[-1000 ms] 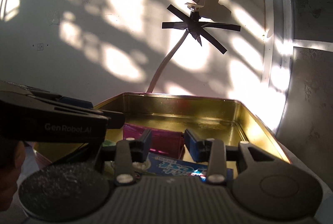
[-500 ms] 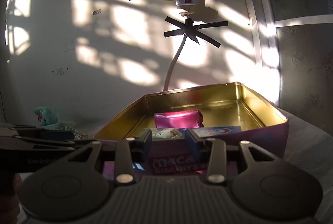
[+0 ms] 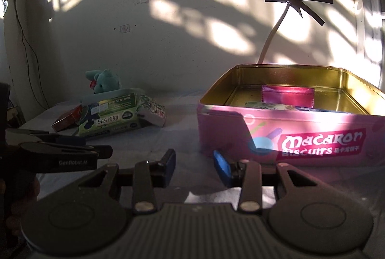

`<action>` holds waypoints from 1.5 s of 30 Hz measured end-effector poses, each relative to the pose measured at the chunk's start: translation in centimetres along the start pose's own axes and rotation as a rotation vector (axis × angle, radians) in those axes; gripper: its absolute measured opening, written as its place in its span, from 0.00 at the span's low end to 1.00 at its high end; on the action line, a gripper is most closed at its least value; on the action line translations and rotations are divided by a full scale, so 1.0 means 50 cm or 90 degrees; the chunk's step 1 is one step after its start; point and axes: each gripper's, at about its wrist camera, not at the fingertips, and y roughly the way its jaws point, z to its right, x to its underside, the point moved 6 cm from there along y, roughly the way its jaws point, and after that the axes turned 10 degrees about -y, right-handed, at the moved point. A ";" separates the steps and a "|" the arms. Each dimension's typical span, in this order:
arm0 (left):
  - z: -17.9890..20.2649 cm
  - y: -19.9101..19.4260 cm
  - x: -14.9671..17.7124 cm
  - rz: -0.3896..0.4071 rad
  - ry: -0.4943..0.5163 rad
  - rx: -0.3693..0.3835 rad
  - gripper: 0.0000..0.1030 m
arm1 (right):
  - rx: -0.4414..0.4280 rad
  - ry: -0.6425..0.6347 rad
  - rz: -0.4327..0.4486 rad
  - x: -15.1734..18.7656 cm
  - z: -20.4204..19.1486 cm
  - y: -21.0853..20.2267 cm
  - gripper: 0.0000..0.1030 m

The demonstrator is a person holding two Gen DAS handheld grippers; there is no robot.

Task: Organize objects
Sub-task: 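Close both grippers on the green medicine box and lift it, then lower the green medicine box into the tin and open both grippers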

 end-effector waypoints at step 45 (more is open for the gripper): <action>-0.146 0.005 -0.010 -0.076 -0.298 0.168 0.55 | -0.256 0.037 -0.116 -0.057 -0.131 0.195 0.46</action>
